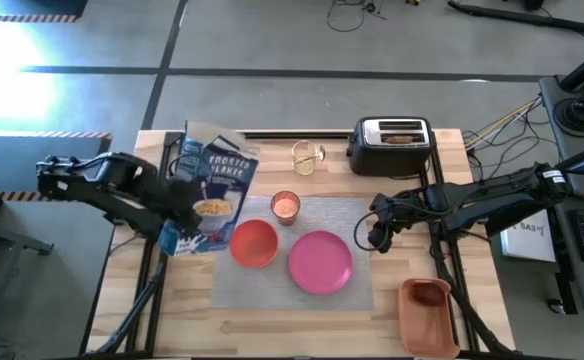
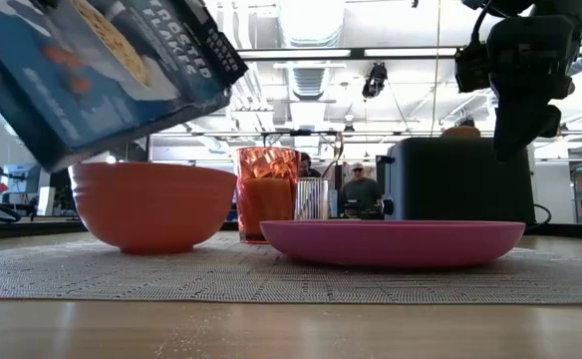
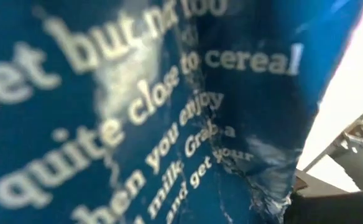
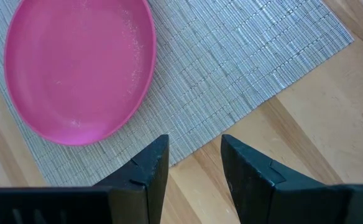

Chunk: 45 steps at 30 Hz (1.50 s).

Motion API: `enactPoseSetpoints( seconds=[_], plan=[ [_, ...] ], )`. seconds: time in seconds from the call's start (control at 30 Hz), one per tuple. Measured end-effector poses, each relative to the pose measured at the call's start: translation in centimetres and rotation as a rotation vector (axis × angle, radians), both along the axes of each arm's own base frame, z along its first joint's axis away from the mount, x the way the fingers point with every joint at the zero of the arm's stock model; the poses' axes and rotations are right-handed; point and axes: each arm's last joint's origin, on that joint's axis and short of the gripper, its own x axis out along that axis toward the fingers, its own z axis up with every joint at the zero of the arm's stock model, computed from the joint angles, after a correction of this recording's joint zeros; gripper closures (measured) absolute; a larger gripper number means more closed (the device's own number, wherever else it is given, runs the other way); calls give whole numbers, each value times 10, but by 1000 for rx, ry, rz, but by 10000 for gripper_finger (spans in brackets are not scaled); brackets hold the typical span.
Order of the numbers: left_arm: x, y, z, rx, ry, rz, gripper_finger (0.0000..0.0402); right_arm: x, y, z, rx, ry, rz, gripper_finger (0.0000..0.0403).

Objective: Arrange a breakfast setting
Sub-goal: Pour the blue cereal into the orange bowl

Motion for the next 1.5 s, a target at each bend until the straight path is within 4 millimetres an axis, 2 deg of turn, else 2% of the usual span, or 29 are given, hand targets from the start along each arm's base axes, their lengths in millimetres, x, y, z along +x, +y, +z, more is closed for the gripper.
enactPoseSetpoints(
  seconds=[0.3,0.53,0.67,0.8,1.07,1.5],
  plan=[
    [-13,-47,-2,-84,44,-52,235,0,0,0,0,0,0,266],
    [-25,-89,7,-158,93,-116,235,0,0,0,0,0,0,266],
    [-24,-111,11,-216,168,-165,235,0,0,0,0,0,0,266],
    [-17,-124,12,-280,271,-185,235,0,0,0,0,0,0,266],
    [-4,-128,10,-310,314,-240,235,0,0,0,0,0,0,266],
    [16,-108,12,-464,361,-291,235,0,0,0,0,0,0,266]
  ],
)
